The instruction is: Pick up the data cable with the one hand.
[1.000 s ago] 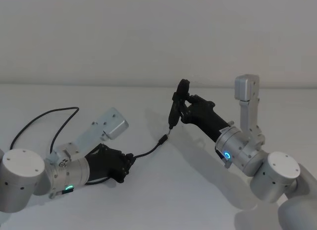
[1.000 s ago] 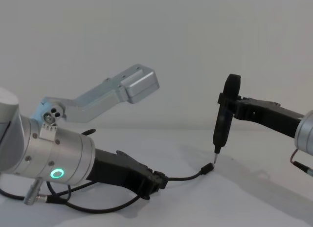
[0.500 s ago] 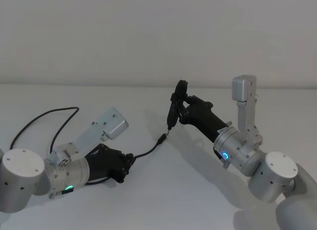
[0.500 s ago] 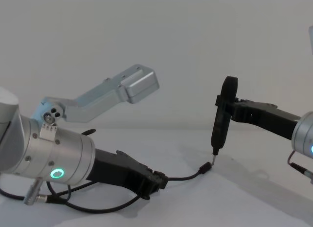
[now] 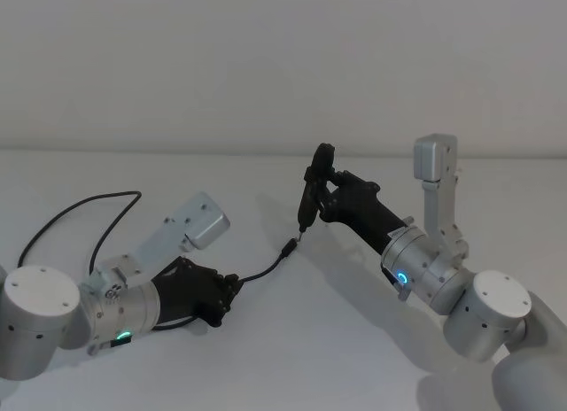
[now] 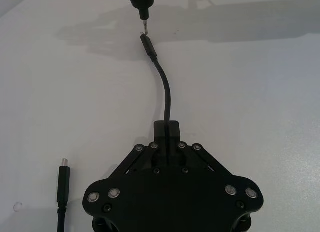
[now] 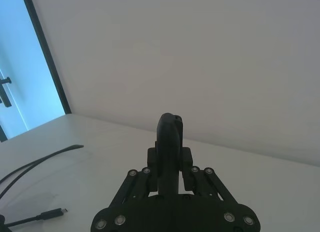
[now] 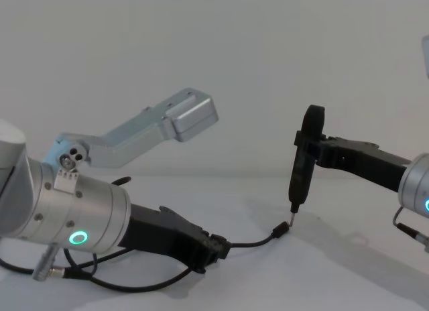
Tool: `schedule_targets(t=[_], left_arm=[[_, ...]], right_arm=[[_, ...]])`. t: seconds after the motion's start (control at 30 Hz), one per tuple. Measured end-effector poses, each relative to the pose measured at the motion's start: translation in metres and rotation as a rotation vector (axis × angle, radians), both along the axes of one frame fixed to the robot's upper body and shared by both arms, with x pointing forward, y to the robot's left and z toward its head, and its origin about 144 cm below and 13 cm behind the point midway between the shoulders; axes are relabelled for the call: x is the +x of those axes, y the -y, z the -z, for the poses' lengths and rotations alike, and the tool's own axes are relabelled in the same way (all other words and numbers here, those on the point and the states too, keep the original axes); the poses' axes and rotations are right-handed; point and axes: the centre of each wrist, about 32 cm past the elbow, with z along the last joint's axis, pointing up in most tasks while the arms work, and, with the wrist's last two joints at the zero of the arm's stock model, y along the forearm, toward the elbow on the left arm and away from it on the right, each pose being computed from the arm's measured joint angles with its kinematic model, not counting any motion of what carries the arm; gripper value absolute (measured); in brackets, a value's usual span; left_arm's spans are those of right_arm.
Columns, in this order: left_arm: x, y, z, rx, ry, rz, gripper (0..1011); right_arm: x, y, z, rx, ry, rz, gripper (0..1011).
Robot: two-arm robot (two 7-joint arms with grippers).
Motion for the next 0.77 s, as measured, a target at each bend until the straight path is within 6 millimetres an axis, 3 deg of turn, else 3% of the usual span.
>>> schedule_targets(t=[0.77], left_arm=[[0.0, 0.0, 0.0, 0.0, 0.0, 0.0, 39]], right_arm=[[0.0004, -0.0002, 0.0002, 0.0, 0.0, 0.0, 275]])
